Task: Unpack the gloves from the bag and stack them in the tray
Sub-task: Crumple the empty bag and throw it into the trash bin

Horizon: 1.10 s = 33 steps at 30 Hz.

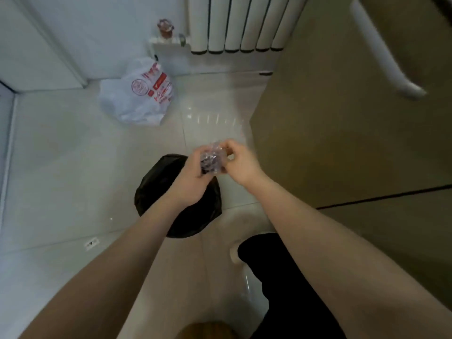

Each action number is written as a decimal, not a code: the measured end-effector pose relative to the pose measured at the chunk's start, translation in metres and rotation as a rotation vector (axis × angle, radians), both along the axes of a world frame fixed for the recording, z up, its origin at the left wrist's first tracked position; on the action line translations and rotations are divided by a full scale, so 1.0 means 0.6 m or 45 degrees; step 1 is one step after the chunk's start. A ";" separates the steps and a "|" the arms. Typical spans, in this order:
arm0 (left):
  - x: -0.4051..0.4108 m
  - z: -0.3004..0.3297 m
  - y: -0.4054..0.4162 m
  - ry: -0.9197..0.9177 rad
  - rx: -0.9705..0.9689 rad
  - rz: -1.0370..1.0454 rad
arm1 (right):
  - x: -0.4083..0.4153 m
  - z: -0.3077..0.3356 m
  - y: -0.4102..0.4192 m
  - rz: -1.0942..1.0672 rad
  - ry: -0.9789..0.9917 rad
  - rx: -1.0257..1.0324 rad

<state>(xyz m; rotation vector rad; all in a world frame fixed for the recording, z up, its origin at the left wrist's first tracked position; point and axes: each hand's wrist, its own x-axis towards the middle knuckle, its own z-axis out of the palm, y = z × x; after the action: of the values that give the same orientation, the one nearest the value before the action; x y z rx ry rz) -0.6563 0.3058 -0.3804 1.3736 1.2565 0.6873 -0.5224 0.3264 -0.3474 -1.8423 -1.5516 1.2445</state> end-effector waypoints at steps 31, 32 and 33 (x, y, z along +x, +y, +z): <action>0.216 0.215 0.021 0.174 0.947 -0.277 | 0.190 0.275 -0.114 -0.110 -0.310 0.616; 0.231 0.251 0.006 0.085 1.038 -0.294 | 0.200 0.310 -0.154 -0.166 -0.295 0.686; 0.258 0.294 -0.017 -0.015 1.139 -0.340 | 0.213 0.351 -0.208 -0.233 -0.316 0.756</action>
<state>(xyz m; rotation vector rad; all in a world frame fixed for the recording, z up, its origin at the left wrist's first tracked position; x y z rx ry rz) -0.5017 0.2954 -0.2039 2.1995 0.7264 1.1281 -0.3943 0.2014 -0.1367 -1.7204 -1.6059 0.4123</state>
